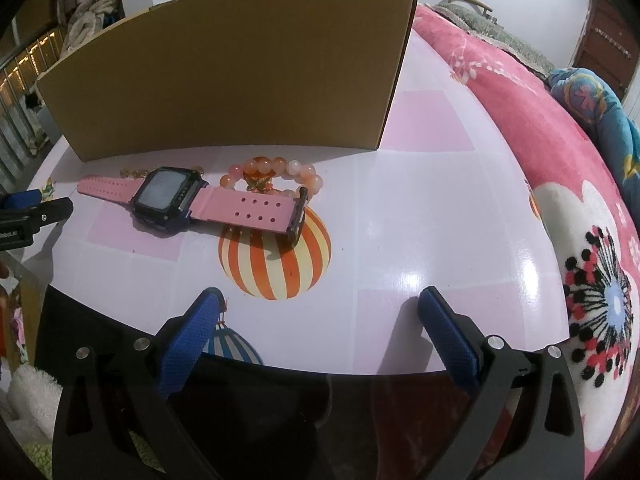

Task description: Organize jewelry

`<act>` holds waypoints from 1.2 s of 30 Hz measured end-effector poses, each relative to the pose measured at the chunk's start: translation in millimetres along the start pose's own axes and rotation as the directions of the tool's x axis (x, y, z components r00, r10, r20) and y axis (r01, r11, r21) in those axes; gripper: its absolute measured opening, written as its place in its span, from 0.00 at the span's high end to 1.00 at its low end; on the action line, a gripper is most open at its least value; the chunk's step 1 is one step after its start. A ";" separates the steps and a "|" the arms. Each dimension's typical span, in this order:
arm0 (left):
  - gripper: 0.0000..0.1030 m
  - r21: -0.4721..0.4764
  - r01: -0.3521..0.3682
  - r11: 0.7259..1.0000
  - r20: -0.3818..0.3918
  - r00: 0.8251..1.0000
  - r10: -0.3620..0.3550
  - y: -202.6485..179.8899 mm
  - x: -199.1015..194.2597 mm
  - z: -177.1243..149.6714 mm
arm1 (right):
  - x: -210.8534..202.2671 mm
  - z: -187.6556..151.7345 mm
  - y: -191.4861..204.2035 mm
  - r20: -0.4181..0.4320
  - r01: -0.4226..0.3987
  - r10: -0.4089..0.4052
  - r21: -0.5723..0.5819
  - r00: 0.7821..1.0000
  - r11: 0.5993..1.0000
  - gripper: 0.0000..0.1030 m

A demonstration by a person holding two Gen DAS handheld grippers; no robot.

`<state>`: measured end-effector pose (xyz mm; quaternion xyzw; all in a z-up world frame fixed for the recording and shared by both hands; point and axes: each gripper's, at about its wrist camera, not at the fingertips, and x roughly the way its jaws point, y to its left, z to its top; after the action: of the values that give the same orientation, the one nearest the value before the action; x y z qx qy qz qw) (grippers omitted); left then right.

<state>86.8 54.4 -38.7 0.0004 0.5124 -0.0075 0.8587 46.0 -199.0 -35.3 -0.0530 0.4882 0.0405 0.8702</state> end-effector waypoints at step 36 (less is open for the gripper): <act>0.07 0.004 0.000 1.000 0.012 1.000 0.000 -0.1 -0.5 -3.3 | 1.3 1.1 1.4 -0.003 0.001 -0.001 -0.003 1.000 1.000 0.06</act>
<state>83.6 54.3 -39.8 0.0019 0.5073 -0.0085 0.8617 47.4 -197.5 -35.9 -0.0547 0.4895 0.0407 0.8693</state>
